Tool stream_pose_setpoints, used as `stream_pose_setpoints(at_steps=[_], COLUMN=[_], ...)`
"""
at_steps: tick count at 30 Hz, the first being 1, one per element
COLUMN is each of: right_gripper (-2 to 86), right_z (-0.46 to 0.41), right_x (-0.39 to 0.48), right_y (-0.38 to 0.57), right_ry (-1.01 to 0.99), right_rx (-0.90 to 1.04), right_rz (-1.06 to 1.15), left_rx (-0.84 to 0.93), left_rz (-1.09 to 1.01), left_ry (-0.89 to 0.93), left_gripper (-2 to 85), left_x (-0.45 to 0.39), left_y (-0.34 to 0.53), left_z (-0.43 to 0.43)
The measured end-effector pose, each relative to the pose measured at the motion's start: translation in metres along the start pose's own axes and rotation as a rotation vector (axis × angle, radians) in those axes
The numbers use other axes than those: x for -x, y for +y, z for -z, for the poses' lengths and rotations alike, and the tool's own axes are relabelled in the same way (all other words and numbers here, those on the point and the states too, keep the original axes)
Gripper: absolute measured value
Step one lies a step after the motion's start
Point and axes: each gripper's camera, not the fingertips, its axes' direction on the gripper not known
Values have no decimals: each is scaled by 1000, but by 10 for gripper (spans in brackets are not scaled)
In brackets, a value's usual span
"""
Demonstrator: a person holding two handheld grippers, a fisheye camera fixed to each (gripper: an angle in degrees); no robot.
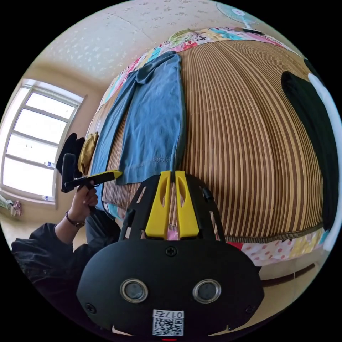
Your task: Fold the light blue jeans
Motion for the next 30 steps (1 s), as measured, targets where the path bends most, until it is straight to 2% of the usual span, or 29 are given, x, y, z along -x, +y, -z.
stream_pose_setpoints(at_steps=[4,8,12,14,19,24,30], right_gripper=[29,26,23,23,24,24,26], right_z=[36,60,42,44,69,73,36], right_x=[-6,-24,-35,-33,19,94,148], right_y=[69,152,195,205,204,190,167], right_ry=[-130,-286,-217,-220,-119,-253,-273], right_rx=[-38,-88,18,-2,-36,-47,34], right_rz=[15,-33,-95,-101,55,287,438], left_rx=[51,72,123,127,-52,7,62], left_rz=[-132,-135,-96,-60,-180,-255,-234], left_ry=[121,231,193,164,170,352,133], left_gripper=[31,30,33,42,79,106,141], left_x=[-17,-24,-23,-18,-55,-98,-94], left_y=[59,134,168,174,164,136,135], left_z=[15,17,3,7,66,77,72])
